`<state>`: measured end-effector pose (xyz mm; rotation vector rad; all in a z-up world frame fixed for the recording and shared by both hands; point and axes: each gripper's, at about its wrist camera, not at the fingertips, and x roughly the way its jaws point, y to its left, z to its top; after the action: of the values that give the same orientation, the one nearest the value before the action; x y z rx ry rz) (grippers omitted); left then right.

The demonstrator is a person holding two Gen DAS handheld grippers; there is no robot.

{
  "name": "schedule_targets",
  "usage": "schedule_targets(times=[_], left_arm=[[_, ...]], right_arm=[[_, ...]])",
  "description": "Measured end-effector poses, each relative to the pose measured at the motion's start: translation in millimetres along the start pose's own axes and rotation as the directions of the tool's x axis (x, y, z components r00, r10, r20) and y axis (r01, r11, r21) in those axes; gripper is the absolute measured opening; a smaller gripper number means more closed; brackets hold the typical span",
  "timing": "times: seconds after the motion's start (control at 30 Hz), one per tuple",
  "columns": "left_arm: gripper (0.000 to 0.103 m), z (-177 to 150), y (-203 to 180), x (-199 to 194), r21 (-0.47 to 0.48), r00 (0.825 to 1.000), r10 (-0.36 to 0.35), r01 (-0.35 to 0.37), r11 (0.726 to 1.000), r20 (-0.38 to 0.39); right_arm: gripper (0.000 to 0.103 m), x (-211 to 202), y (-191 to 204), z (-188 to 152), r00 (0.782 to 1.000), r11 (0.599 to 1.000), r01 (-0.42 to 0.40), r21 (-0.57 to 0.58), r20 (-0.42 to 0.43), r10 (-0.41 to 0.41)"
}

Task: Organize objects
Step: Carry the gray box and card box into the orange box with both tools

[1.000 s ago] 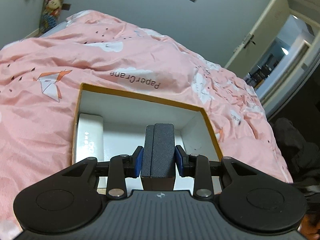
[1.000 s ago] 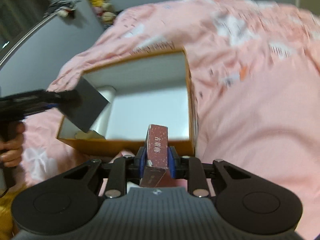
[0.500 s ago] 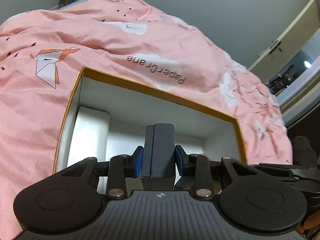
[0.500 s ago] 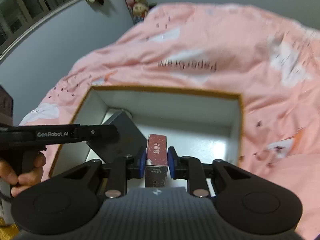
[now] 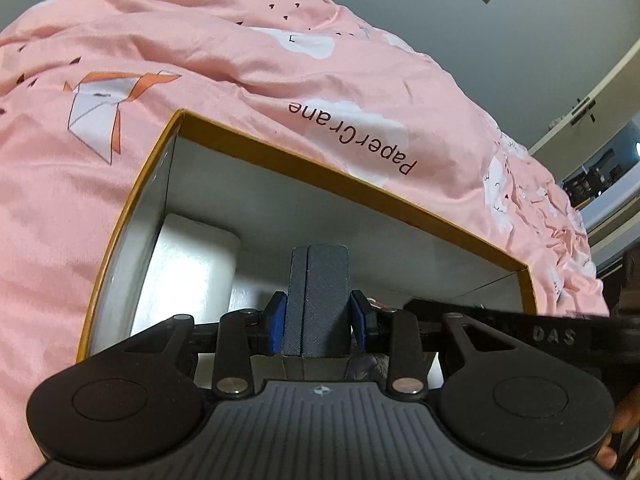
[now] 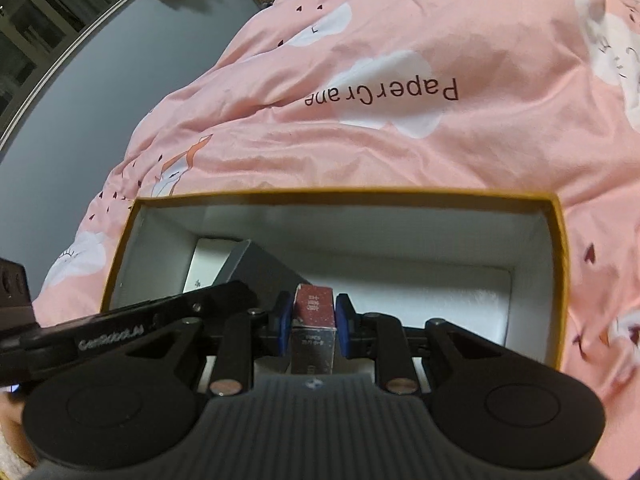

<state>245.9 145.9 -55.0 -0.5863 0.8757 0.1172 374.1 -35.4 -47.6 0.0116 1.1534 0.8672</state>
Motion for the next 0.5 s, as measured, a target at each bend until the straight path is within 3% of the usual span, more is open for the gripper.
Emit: schedule_targets(times=[0.1,0.17,0.23,0.27,0.5], left_arm=[[0.046,1,-5,5,0.060,0.994,0.087,-0.084,0.995,-0.060],[0.048,1,-6,5,0.094,0.993,0.097,-0.091,0.991,-0.063],[0.049,1,-10,6,0.122,0.990,0.121,-0.112,0.986,-0.075],[0.051,1,-12,7,0.144,0.987,0.140,-0.127,0.981,-0.081],[0.059,-6,-34,10,0.377,0.961,0.259,-0.203,0.904,-0.103]], right_arm=[[0.024,6,-3,6,1.000,1.000,0.021,-0.012,-0.002,-0.021],[0.024,10,-2,8,0.999,0.998,0.048,-0.040,0.005,-0.048],[0.008,15,0,8,0.997,0.994,0.082,-0.078,0.009,-0.082],[0.008,17,0,8,0.996,0.991,0.094,-0.090,0.006,-0.094],[0.012,20,1,3,0.988,0.975,0.150,-0.162,0.001,-0.152]])
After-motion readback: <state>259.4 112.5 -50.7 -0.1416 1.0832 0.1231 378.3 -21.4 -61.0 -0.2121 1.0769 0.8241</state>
